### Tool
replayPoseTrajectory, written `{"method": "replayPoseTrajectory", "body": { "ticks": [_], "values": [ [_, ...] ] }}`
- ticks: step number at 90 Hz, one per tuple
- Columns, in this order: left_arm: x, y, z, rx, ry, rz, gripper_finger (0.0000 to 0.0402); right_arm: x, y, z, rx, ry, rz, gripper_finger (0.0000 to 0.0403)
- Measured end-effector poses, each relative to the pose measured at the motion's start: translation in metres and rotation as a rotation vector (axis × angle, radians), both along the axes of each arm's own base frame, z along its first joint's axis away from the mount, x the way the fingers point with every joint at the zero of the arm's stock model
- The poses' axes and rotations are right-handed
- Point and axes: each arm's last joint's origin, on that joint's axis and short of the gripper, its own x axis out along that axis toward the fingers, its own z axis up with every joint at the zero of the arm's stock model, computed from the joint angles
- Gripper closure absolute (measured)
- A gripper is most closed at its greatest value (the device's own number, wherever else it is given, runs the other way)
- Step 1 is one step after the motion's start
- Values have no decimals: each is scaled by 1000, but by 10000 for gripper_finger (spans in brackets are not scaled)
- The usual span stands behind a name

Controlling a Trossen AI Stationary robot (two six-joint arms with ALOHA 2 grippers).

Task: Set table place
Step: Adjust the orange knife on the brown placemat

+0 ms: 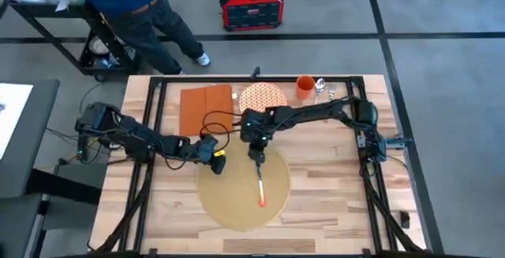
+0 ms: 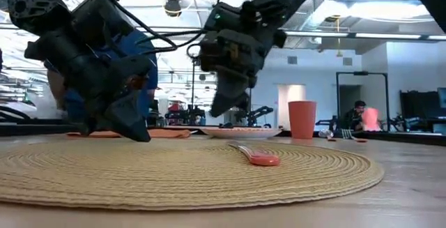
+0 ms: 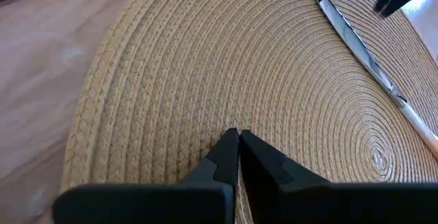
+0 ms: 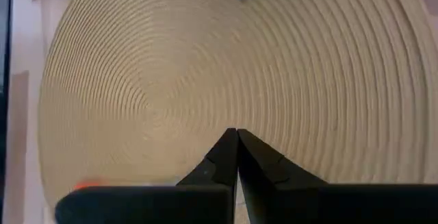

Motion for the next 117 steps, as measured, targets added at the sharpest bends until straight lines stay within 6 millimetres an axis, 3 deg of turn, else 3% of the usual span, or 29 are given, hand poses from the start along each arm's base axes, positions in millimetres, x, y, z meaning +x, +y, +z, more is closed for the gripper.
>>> {"method": "replayPoseTrajectory", "body": {
  "ticks": [49, 117],
  "values": [
    [-1, 0, 0, 4, 12, 0, 402, -7, 5, -25, 7, 78, 47, 403],
    [-1, 0, -1, 7, 17, -2, 402, -18, 9, -29, -1, 172, 105, 403]
  ]
}}
